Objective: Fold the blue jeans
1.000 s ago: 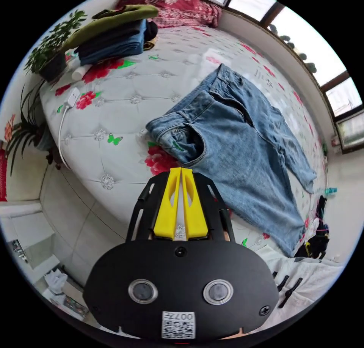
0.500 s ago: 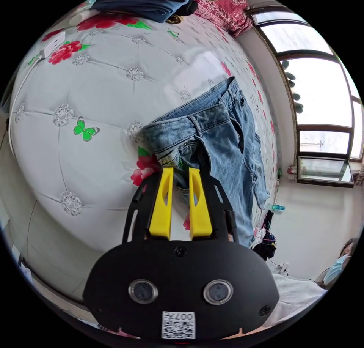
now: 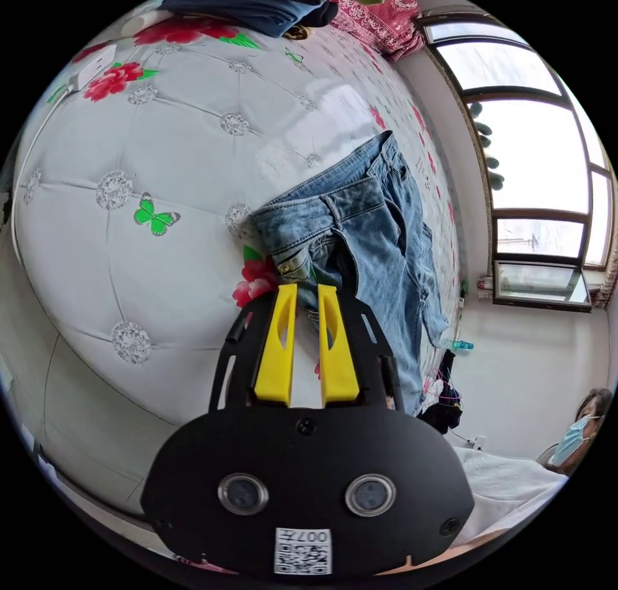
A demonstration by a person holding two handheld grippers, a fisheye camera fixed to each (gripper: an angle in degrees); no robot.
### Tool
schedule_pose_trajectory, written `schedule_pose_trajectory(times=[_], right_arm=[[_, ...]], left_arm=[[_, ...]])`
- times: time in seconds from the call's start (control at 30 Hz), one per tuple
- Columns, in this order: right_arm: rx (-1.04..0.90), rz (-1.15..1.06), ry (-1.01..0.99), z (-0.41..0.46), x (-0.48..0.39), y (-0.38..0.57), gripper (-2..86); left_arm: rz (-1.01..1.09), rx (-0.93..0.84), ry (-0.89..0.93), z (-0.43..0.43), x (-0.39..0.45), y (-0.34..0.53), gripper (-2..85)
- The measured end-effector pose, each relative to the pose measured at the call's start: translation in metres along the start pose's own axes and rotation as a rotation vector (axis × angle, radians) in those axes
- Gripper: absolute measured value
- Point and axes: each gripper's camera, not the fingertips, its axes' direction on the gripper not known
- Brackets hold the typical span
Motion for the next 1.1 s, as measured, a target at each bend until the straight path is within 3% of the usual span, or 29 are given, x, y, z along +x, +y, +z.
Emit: schedule_pose_trajectory(times=[0.17, 0.53, 0.73, 0.93, 1.1], right_arm=[[-0.066, 0.007, -0.01, 0.027, 0.009, -0.004, 9.2], [-0.048, 0.021, -0.206, 0.086, 0.008, -0.04, 1.9], [-0.027, -0.061, -0.29, 0.066, -0.022, -0.052, 0.0], [-0.062, -0.185, -0.169, 0.023, -0.049, -0.034, -0.2], [-0.051, -0.126, -0.165, -0.015, -0.031, -0.014, -0.3]], left_arm=[[0.025, -0.015, -0.05, -0.01, -0.006, 0.003, 7.2], [-0.014, -0.046, 0.077, 0.01, -0.012, -0.02, 5.7], [-0.053, 0.016, 0.142, -0.004, -0.01, -0.011, -0.2], [-0.034, 0.099, 0.217, -0.054, -0.014, 0.042, -0.9], [-0.065, 0.103, 0.168, -0.086, -0.024, 0.084, -1.0]])
